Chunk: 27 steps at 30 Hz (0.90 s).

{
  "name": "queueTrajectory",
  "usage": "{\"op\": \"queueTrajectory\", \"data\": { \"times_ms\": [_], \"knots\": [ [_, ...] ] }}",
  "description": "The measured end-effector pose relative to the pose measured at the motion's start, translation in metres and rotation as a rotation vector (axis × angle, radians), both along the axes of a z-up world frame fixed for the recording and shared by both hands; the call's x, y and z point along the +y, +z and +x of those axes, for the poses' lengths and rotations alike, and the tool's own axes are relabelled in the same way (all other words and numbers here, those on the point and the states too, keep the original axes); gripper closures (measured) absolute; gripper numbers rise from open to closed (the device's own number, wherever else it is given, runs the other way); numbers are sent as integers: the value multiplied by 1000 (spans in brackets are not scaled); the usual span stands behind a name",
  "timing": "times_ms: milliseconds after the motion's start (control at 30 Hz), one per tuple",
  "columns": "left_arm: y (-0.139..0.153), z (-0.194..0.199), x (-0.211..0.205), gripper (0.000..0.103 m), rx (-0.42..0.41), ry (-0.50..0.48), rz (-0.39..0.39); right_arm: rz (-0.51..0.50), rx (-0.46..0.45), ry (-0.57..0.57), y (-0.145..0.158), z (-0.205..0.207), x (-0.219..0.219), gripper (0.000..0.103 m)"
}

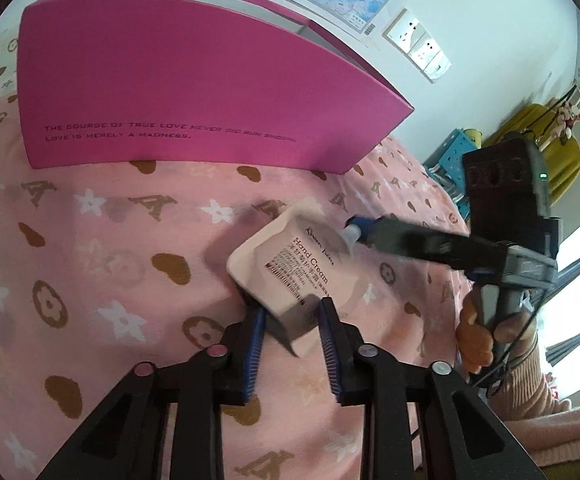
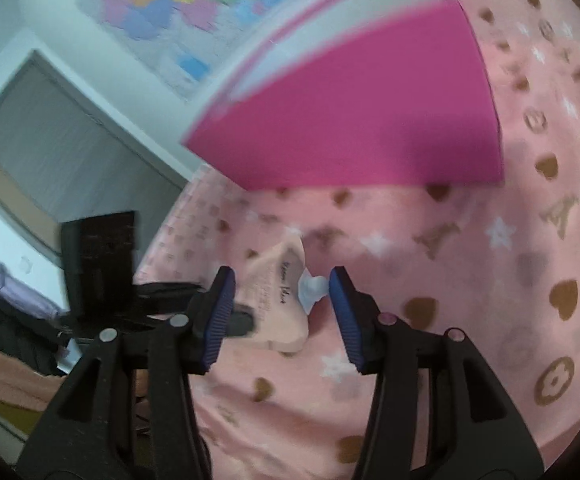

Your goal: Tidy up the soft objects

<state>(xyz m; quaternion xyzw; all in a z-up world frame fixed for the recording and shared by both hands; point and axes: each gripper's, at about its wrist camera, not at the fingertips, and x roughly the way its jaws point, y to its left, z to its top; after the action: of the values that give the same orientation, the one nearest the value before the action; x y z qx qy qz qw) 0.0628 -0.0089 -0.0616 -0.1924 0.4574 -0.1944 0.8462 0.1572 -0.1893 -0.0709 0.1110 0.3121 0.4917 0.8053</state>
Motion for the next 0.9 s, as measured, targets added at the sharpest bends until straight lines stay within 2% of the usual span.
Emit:
{"op": "queueTrajectory", "data": {
  "times_ms": [100,233,333,433,633,700,767,900],
  "knots": [
    [1,-2,3,78,-5,5,-4,22,25,17,-4,3,-2,51],
    [1,-3,3,78,-5,3,-8,144,34,78,-3,-1,-17,51],
    [1,-5,4,78,-7,0,-6,131,26,99,-2,-4,-17,51],
    [1,-7,3,78,-15,2,4,161,42,111,-3,-2,-18,51],
    [3,-11,-4,83,-43,0,68,43,30,39,-5,2,-7,52],
    [3,-13,-4,84,-44,-2,73,-11,0,-21,-4,3,-6,53],
    [2,-15,-2,84,-42,-1,68,-23,-11,-27,-4,3,-6,55],
    [1,-16,-1,84,-42,4,72,-145,-128,-33,1,-13,15,55]
  ]
}}
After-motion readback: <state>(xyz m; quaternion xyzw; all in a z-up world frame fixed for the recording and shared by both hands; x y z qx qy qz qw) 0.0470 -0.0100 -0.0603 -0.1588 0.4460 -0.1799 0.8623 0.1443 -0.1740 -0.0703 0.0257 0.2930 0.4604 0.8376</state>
